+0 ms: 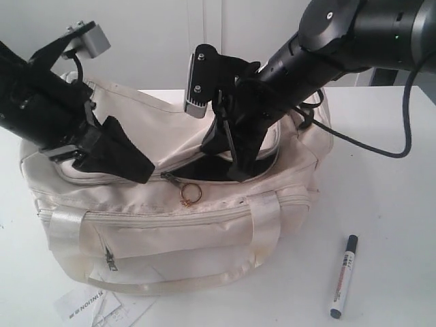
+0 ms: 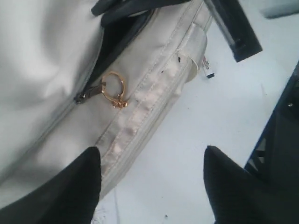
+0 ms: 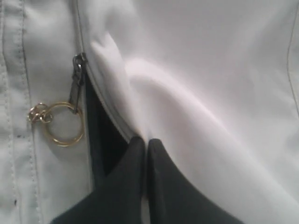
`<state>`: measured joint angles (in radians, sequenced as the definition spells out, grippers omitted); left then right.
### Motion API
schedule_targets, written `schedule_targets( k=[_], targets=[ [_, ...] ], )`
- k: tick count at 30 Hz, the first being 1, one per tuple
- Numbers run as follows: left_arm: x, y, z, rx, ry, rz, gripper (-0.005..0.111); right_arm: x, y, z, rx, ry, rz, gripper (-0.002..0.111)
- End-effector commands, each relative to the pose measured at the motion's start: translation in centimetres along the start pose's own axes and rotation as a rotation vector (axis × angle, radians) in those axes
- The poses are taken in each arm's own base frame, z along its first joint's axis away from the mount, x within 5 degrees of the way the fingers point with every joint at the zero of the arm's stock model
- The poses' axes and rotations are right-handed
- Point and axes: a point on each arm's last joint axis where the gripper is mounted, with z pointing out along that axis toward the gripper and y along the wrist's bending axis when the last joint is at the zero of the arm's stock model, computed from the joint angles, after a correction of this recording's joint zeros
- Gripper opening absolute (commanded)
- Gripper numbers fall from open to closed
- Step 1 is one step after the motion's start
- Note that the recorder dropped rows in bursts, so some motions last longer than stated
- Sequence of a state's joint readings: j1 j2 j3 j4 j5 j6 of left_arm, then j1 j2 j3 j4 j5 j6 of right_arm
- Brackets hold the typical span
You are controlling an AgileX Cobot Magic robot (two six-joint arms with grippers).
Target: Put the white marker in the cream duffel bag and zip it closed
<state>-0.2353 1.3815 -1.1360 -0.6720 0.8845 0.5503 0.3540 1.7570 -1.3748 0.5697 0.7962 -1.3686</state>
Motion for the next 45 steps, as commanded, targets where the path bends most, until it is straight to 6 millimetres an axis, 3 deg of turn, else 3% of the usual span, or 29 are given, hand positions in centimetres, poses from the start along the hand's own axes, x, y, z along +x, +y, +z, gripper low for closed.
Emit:
schedule_targets(
  k=[1, 4, 8, 16, 21, 29, 37, 45],
  targets=[
    [0.9, 0.2, 1.3, 0.074, 0.091, -0.2, 0.072, -0.5, 0.1, -0.9, -0.006, -0.036, 0.055, 0.0],
    [1.1, -0.5, 2.7, 0.14, 0.125, -0.252, 0.081, -0.6, 0.1, -1.2, 0.001, -0.043, 0.099, 0.0],
    [0.1, -1.3, 4.1, 0.17, 0.02, -0.336, 0.092, -0.7, 0.2, -1.3, -0.001, -0.046, 0.131, 0.0],
    [-0.4, -1.3, 5.3, -0.013, -0.041, -0.247, 0.091, -0.7, 0.1, -1.4, 0.002, -0.048, 0.243, 0.0],
    [0.2, -1.6, 6.3, -0.203, 0.039, -0.064, 0.079, -0.7, 0.1, -1.4, 0.001, -0.05, 0.275, 0.0],
    [0.3, -1.5, 7.6, -0.434, 0.061, -0.202, 0.076, -0.8, 0.2, -1.4, -0.004, -0.057, 0.285, 0.0],
    [-1.8, -3.8, 9.4, -0.381, -0.028, -0.227, 0.076, -0.8, 0.2, -1.4, -0.008, -0.056, 0.306, 0.0],
    [-1.3, -2.9, 11.2, -0.43, 0.039, -0.267, 0.076, -0.8, 0.3, -1.4, -0.022, -0.054, 0.318, 0.0]
  ],
)
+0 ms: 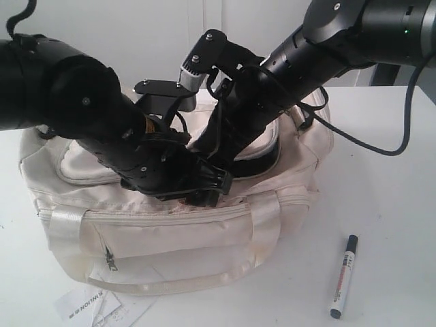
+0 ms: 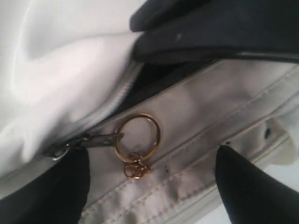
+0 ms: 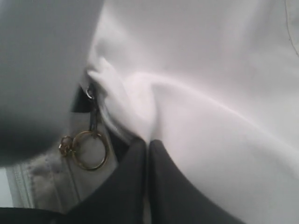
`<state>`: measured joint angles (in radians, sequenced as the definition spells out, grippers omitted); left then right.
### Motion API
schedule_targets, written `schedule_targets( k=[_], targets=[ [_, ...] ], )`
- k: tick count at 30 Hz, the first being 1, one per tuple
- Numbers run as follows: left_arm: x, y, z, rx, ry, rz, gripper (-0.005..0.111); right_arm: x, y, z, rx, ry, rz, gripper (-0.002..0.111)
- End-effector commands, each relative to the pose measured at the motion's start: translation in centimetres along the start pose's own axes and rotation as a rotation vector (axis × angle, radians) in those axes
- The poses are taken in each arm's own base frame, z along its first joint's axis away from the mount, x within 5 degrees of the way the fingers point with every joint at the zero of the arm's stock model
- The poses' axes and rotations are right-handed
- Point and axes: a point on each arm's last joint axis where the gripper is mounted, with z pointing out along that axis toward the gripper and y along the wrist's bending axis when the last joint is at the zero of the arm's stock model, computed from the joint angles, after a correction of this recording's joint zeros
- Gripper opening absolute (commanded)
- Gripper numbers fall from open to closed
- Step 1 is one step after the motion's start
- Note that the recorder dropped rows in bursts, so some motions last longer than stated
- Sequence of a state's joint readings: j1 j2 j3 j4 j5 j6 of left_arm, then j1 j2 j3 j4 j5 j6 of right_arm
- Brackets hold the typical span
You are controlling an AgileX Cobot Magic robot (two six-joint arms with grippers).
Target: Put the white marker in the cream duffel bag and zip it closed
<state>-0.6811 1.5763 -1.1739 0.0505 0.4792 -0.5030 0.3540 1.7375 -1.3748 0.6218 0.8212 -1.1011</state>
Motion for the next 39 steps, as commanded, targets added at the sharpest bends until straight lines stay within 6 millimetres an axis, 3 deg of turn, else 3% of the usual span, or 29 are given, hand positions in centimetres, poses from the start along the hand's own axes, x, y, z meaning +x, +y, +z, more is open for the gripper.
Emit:
schedule_targets(
  k=[1, 5, 10, 13, 18, 32, 39],
  targets=[
    [0.3, 0.2, 1.2, -0.044, 0.035, -0.023, 0.076, -0.2, 0.1, -0.6, -0.002, -0.014, 0.035, 0.0],
    [0.2, 0.9, 1.5, -0.127, 0.029, -0.045, 0.075, -0.1, 0.2, -0.6, -0.011, -0.011, 0.041, 0.0],
    [0.0, 1.5, 1.5, -0.191, 0.013, -0.026, 0.061, -0.1, 0.2, -0.6, -0.019, -0.008, 0.045, 0.0],
    [0.1, 1.5, 1.5, -0.194, 0.02, -0.023, 0.043, -0.1, 0.2, -0.6, -0.019, -0.008, 0.045, 0.0],
    [0.3, 0.8, 1.2, -0.183, 0.023, 0.067, -0.001, -0.1, 0.2, -0.6, -0.019, -0.008, 0.045, 0.0],
    [0.3, 1.0, -2.8, -0.209, -0.033, 0.121, 0.0, -0.1, 0.1, -0.6, -0.011, -0.011, 0.059, 0.0],
    [0.5, 1.2, -3.2, -0.232, -0.007, 0.139, 0.0, -0.2, 0.1, -0.6, -0.004, -0.012, 0.057, 0.0]
  ],
)
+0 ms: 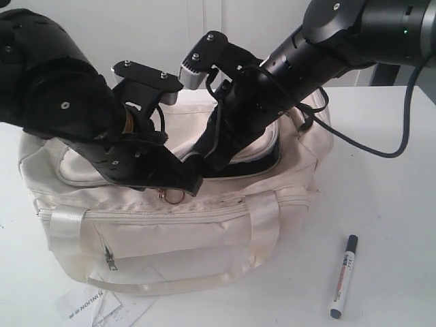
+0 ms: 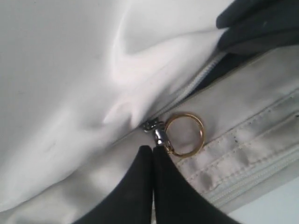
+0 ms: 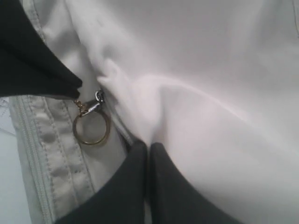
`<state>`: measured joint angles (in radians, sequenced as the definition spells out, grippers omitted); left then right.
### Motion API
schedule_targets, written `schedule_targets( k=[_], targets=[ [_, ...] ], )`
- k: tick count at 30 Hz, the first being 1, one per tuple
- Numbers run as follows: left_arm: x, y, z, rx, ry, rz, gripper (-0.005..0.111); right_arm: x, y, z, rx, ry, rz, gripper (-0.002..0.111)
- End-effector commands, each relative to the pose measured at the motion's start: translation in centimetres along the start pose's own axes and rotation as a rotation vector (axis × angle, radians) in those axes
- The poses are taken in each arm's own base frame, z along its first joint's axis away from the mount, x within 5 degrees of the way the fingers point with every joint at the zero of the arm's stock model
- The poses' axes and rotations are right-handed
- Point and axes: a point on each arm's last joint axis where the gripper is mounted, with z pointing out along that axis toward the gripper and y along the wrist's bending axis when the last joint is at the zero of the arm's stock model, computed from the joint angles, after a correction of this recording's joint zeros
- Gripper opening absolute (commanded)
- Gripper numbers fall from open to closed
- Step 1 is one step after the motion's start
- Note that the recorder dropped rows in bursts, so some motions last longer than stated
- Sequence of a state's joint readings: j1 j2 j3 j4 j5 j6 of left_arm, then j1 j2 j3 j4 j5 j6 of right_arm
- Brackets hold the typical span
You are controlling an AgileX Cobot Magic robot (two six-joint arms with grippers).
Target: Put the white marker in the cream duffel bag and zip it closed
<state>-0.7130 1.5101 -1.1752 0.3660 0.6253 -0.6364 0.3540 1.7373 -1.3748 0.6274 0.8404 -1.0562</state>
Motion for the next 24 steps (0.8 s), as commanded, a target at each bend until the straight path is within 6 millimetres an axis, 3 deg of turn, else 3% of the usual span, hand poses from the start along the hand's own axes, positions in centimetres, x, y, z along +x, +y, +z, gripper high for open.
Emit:
schedule_targets(
  k=[1, 12, 18, 24],
  targets=[
    [0.2, 0.3, -0.8, -0.026, 0.003, 0.028, 0.0, -0.2, -0.1, -0.6, 0.015, -0.017, 0.008, 0.0],
    [1.0, 2.5, -3.8, -0.181, 0.028, 0.105, 0.0, -0.2, -0.1, -0.6, 0.017, -0.019, 0.014, 0.0],
    [1.1, 2.7, -3.8, -0.196, 0.046, 0.116, 0.0, -0.2, -0.1, -0.6, 0.017, -0.019, 0.014, 0.0],
    [2.5, 2.1, -2.3, -0.135, 0.098, 0.117, 0.0, -0.2, -0.1, -0.6, 0.013, -0.017, 0.014, 0.0]
  ],
)
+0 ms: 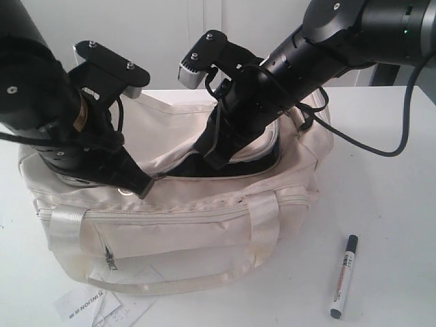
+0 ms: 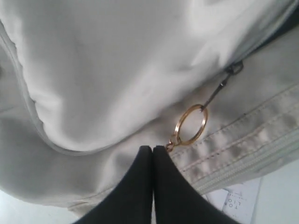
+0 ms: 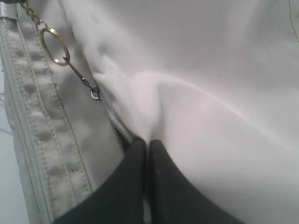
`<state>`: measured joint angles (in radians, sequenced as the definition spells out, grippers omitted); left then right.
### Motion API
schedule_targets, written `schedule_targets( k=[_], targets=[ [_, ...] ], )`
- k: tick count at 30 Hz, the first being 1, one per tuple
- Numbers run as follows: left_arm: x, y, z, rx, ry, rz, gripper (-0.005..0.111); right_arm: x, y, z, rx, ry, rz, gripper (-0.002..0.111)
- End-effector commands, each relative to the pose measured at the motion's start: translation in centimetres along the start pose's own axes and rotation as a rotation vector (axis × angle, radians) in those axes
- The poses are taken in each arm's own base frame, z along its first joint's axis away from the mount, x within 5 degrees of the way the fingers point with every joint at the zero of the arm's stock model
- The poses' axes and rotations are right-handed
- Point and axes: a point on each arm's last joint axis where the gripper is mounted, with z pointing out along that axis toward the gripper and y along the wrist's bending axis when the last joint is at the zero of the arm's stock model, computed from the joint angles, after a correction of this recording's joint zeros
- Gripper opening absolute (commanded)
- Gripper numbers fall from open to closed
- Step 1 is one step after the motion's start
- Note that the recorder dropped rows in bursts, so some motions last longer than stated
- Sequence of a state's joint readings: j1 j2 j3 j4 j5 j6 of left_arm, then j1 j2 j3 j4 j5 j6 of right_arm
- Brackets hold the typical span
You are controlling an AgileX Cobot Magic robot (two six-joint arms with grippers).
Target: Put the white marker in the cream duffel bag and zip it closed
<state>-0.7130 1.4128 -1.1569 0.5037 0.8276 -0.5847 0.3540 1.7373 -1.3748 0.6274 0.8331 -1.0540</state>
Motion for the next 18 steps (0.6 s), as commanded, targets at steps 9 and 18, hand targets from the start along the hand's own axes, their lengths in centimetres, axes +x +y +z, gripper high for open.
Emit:
schedule_targets(
  k=[9, 18],
  targets=[
    [2.12, -1.34, 1.66, 0.084, 0.075, -0.02, 0.012, -0.13, 0.07, -0.61, -0.001, -0.01, 0.015, 0.0],
    [2.09, -1.28, 1.22, 0.099, 0.058, -0.08, 0.063, -0.11, 0.11, -0.61, -0.006, -0.007, 0.017, 0.0]
  ],
)
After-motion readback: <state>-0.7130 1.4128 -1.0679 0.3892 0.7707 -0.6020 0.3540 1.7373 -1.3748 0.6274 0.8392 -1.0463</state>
